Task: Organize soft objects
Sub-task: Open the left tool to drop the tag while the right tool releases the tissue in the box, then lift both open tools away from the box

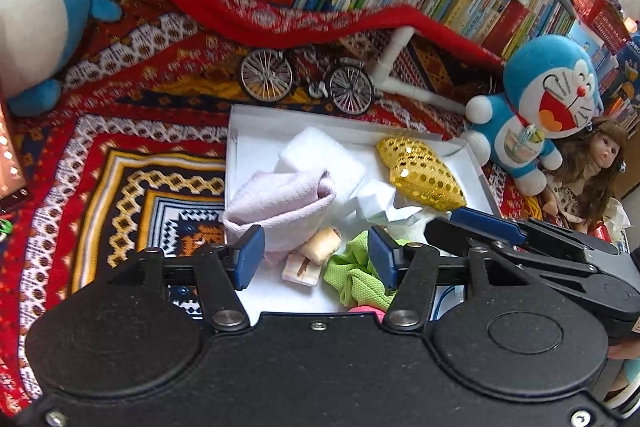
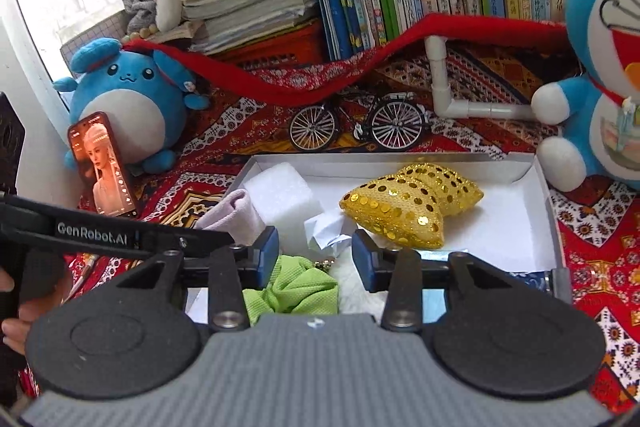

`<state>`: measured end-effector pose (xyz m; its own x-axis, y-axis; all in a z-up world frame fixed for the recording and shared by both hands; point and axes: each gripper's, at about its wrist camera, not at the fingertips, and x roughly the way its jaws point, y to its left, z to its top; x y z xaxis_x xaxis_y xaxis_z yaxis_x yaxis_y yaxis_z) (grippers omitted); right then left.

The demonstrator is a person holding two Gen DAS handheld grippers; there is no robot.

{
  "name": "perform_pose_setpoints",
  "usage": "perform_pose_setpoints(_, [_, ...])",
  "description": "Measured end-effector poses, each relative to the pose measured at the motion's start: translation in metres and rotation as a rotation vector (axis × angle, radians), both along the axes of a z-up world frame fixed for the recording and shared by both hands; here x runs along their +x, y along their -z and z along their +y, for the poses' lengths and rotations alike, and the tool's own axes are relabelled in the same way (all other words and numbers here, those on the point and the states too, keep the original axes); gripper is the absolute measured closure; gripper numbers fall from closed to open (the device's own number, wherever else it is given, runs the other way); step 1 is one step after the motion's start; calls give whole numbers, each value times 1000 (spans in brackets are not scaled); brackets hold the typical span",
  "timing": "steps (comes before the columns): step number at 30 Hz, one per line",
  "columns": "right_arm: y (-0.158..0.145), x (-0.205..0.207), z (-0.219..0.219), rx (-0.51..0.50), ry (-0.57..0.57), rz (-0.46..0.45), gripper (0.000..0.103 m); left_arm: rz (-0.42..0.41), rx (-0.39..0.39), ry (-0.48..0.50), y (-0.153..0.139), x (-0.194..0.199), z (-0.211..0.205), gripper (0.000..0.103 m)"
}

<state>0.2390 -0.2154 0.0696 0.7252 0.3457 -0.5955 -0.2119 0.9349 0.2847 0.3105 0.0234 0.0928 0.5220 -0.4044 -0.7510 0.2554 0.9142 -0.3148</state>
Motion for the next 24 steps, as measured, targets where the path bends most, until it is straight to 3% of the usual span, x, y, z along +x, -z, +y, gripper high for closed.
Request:
perform_pose_setpoints(7, [-15,-27,-5,-8,-7,-71,37,-124,-5,-4,-26,-35,3,34])
perform_pose_setpoints(24, [-42,-111,-30,-34,24,-243,17,-357,-32,65,-63,-139,-3,23])
